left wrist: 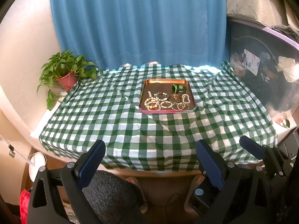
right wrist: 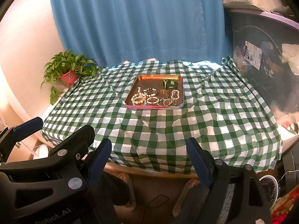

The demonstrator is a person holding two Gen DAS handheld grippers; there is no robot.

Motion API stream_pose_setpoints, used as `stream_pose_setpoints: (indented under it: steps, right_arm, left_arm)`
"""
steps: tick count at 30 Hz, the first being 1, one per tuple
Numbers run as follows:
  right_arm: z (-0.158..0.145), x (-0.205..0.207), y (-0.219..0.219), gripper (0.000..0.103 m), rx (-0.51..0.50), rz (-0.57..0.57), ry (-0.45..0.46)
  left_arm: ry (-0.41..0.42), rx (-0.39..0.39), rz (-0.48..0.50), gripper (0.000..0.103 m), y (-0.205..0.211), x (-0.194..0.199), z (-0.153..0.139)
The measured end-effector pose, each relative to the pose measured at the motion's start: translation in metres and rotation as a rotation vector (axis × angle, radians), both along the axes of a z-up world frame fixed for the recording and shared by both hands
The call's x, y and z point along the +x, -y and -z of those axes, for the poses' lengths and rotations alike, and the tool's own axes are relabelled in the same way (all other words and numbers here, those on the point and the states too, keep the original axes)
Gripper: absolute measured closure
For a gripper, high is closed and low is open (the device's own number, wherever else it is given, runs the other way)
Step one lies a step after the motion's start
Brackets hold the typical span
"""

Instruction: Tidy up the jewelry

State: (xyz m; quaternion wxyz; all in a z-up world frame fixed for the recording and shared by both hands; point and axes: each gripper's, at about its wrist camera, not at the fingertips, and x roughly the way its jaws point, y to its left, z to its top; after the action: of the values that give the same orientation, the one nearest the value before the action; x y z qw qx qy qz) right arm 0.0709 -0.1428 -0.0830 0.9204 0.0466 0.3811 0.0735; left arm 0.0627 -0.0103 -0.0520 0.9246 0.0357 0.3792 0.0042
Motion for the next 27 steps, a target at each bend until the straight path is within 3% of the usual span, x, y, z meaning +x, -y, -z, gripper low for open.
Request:
stream_pose_setpoints:
  steps: [27]
  right_arm:
    - [-0.0009,-0.0007,0.0011,0.023,0.002,-0.001,-0.002]
  left_arm:
    - [-0.005,0.001,0.001,0.006,-0.0001,-0.0004,0.0001]
